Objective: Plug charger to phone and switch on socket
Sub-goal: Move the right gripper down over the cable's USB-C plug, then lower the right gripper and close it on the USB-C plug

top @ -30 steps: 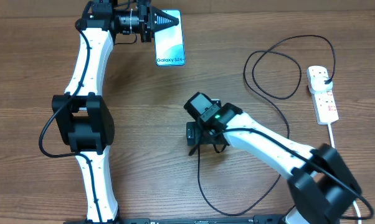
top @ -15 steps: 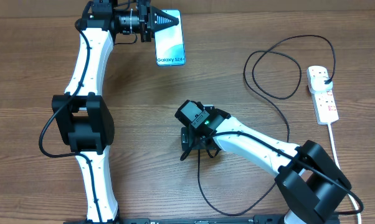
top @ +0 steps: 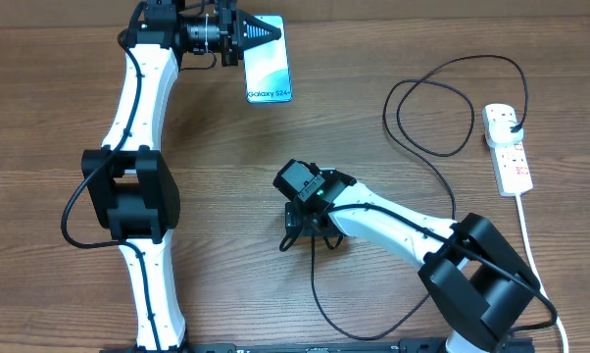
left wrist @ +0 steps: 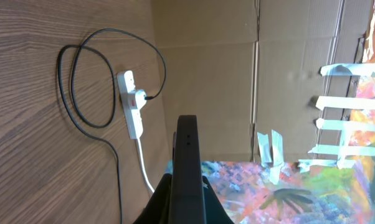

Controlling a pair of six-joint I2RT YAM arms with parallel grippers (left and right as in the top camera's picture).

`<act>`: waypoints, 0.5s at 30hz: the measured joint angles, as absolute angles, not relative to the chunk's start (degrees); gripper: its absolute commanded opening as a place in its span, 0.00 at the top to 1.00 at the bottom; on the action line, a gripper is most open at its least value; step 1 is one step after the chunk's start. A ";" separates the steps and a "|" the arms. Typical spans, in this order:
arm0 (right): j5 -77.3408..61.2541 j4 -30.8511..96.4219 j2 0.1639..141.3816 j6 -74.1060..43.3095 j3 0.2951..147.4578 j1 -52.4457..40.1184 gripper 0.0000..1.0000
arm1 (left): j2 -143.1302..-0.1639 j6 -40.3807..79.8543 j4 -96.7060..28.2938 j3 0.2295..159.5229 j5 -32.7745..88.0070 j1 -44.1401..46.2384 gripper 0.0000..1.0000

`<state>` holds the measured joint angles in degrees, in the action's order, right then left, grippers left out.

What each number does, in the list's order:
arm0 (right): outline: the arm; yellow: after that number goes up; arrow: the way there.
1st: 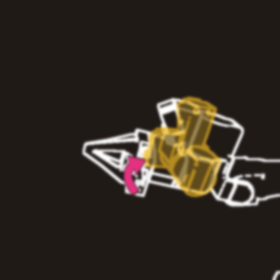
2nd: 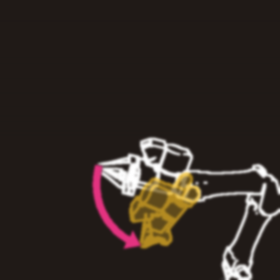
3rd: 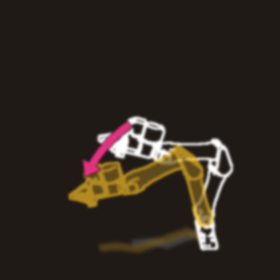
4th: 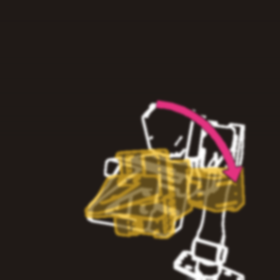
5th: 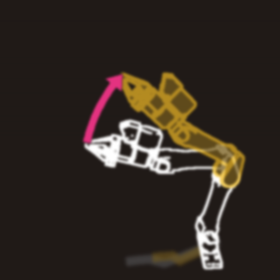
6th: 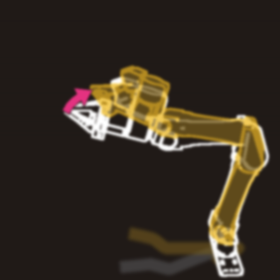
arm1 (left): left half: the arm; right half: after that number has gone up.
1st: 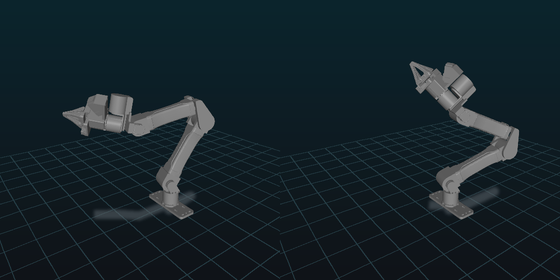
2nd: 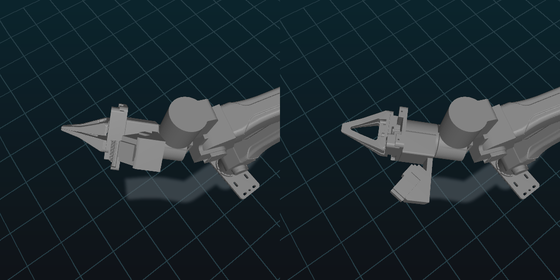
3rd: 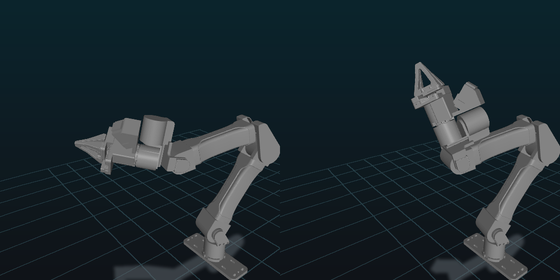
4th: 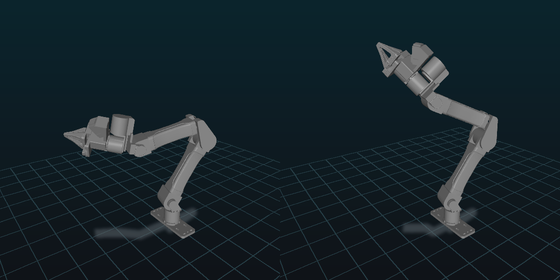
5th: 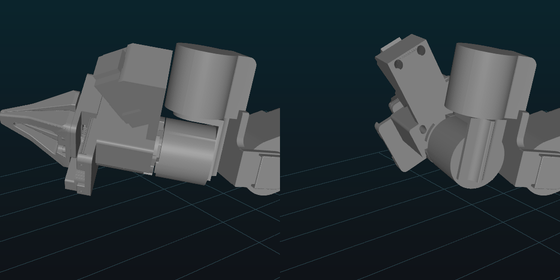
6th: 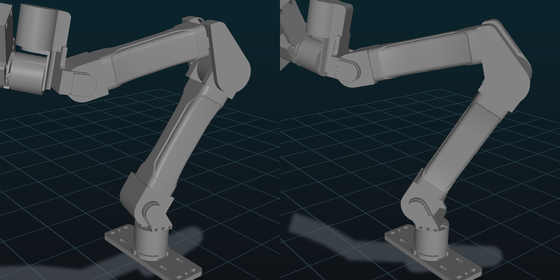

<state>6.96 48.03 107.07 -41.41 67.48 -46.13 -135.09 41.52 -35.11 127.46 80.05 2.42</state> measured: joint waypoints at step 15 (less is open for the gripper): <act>6.98 53.47 113.86 -43.68 75.02 -46.09 0.34 | -135.09 41.52 -35.11 127.46 79.64 2.42 0.96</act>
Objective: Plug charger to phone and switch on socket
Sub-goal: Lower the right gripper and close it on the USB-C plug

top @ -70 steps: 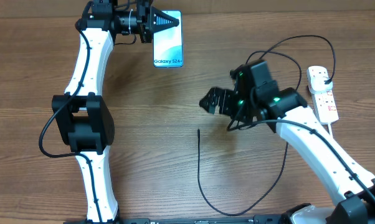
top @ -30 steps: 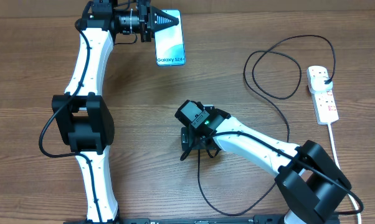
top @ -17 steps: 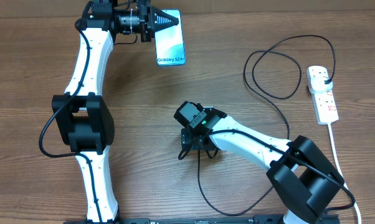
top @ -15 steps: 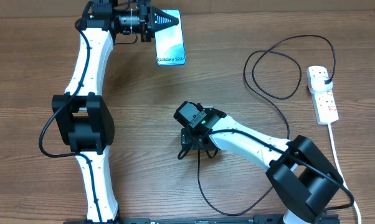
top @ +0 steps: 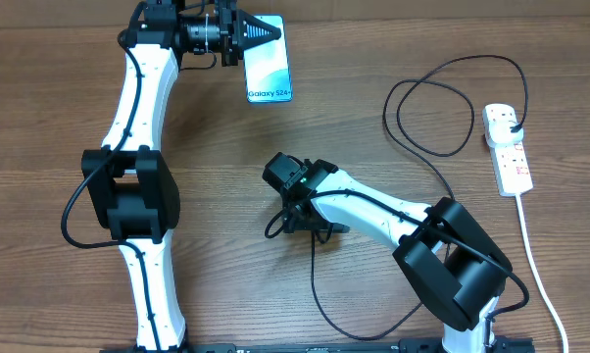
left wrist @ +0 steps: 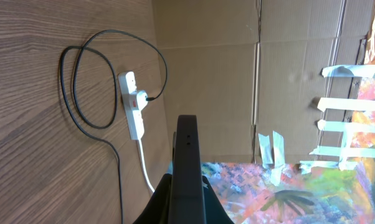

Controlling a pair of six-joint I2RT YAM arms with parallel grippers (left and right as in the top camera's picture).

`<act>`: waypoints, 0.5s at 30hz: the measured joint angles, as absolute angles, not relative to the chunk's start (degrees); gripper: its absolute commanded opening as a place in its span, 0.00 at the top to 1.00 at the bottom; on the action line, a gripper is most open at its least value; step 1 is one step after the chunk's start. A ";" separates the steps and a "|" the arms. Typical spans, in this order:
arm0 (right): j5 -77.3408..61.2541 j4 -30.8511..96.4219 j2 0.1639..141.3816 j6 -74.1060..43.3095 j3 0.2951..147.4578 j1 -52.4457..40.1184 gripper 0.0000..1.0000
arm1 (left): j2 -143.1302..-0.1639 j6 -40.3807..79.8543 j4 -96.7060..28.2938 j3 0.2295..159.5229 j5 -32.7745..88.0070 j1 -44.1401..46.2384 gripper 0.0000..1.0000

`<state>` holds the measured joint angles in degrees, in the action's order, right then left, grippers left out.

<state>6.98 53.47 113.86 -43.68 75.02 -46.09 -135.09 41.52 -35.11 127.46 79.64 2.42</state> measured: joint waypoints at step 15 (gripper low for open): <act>7.07 53.19 114.04 -43.51 75.05 -45.78 0.90 | -135.09 41.52 -35.11 127.46 79.61 2.42 0.96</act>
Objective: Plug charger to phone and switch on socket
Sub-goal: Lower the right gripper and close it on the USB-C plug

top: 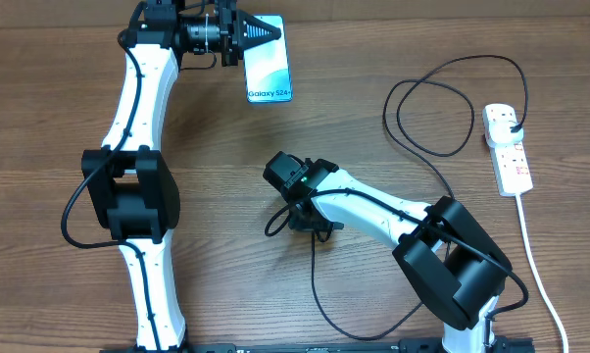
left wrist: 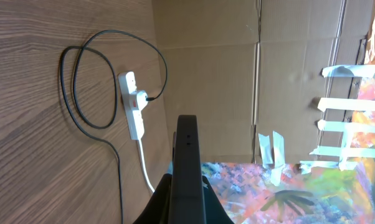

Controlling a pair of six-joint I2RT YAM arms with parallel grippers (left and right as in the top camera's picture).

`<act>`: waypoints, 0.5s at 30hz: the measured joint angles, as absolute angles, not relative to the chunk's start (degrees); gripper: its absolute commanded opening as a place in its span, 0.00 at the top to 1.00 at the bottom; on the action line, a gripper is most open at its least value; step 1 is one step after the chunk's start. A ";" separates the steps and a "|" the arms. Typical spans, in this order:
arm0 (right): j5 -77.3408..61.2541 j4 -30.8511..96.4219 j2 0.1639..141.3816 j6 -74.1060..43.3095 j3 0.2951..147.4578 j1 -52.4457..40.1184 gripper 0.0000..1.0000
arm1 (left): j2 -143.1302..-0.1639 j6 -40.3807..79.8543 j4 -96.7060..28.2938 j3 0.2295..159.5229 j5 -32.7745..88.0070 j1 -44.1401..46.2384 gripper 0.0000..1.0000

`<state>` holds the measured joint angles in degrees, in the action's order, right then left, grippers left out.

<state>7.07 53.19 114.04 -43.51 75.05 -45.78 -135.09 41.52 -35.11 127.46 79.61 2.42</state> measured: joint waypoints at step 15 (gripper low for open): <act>7.16 52.42 114.08 -43.97 75.05 -45.78 0.73 | -135.09 41.52 -35.11 127.46 79.61 2.42 0.96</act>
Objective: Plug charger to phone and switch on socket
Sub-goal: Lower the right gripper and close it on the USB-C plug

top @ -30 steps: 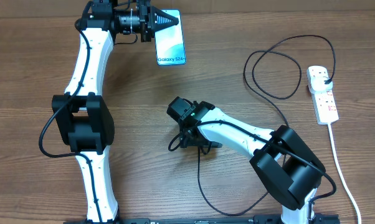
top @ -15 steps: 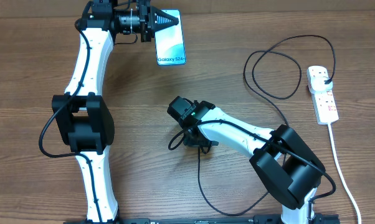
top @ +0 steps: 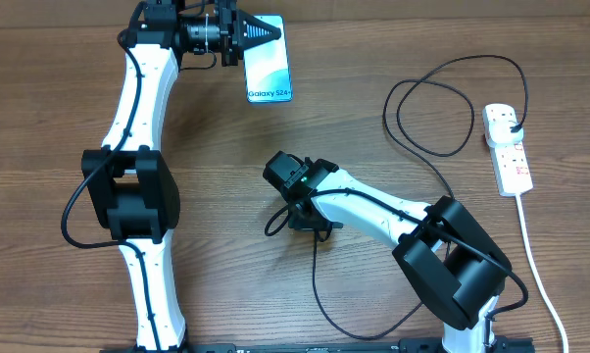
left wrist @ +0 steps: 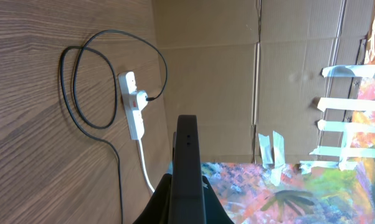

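My left gripper (top: 254, 32) is shut on the top edge of a phone (top: 269, 61) at the table's far side; its light screen reads Galaxy S24. In the left wrist view the phone (left wrist: 187, 162) shows edge-on as a dark bar between the jaws. A white power strip (top: 507, 147) lies at the right, also seen as the power strip (left wrist: 132, 104), with a black charger cable (top: 427, 147) plugged into it. The cable loops across to the table's middle, where my right gripper (top: 303, 218) sits low over its free end. The arm hides the jaws.
A white mains lead (top: 535, 260) runs from the strip toward the front right edge. Cardboard panels (left wrist: 237, 74) and a painted sheet (left wrist: 299, 186) stand behind the table. Bare wood (top: 217, 167) lies between the phone and the cable end.
At the oldest moment my right gripper hovered near the table's middle over the cable end. Half a second later it had shifted a little left and sat lower on that end, with a small cable loop beside it. It has stayed there. The left gripper has held the phone throughout.
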Controlling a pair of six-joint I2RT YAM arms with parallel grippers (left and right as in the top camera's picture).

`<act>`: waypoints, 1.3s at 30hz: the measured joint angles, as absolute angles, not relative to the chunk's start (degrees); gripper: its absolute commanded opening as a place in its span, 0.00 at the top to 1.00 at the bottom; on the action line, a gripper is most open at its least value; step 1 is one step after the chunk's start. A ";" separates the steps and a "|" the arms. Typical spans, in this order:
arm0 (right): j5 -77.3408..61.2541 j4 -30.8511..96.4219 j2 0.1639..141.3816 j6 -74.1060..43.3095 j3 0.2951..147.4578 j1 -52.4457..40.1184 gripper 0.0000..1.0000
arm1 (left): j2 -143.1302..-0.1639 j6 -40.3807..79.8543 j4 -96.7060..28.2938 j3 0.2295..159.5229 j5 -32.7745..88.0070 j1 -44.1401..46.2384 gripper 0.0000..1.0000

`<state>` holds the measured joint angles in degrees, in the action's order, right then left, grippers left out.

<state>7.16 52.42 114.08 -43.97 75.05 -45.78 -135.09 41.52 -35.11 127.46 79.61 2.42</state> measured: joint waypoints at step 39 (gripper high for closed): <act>8.38 50.59 114.08 -43.68 75.09 -45.78 0.60 | -135.09 41.52 -35.11 127.46 79.61 2.42 0.96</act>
